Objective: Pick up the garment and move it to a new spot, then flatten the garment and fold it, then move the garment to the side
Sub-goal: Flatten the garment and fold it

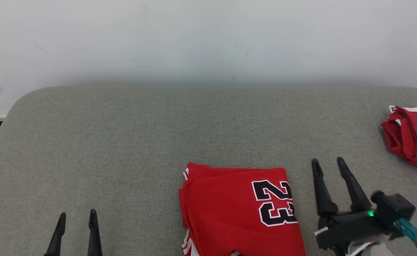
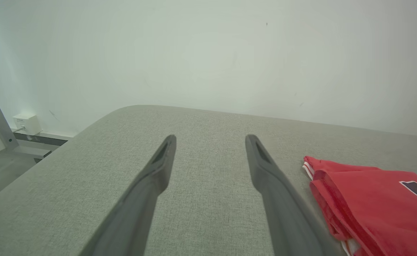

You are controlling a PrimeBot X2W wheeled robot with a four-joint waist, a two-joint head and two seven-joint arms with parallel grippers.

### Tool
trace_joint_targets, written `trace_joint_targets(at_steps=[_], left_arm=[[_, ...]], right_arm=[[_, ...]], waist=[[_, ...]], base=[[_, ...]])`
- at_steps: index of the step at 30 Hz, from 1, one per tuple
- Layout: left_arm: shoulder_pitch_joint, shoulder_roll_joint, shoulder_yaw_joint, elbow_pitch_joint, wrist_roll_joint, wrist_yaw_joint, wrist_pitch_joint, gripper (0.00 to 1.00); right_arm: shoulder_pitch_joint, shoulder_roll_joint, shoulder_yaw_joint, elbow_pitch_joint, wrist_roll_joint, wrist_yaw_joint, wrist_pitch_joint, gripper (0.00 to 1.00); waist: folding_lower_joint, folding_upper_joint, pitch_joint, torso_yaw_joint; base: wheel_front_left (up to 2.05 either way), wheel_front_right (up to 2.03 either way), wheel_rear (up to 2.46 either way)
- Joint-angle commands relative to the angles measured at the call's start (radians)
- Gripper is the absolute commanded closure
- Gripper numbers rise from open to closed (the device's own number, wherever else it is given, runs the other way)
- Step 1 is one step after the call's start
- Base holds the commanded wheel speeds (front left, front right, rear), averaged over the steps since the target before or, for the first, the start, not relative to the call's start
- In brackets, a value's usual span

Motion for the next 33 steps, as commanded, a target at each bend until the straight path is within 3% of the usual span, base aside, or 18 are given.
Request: trace_joint_targets(at_steps=[1, 15, 33], left_arm=[[0.015, -0.001, -0.001, -0.002, 0.007, 0.000, -0.003, 0.00], [0.021, -0.001, -0.012, -0.011, 0.023, -0.002, -0.003, 0.00], [0.021, -0.001, -0.039, 0.009, 0.032, -0.002, -0.003, 0.00]], right_arm=[[0.018, 0.000, -0.005, -0.007, -0.005, -0.003, -0.004, 0.00], [0.195, 0.049, -0.099, -0.121, -0.086, -0.003, -0.004, 0.00], [0.207, 0.064, -0.106, -0.113, -0.117, -0.003, -0.004, 0.00]], waist=[[0.0000, 0.0000, -0.005, -0.006], [0.0000, 0.0000, -0.024, -0.035], [0.0000, 0.0000, -0.036, -0.028]], base=[[0.00, 0.00, 0.00], [0.00, 0.00, 0.00], [0.00, 0.00, 0.00]])
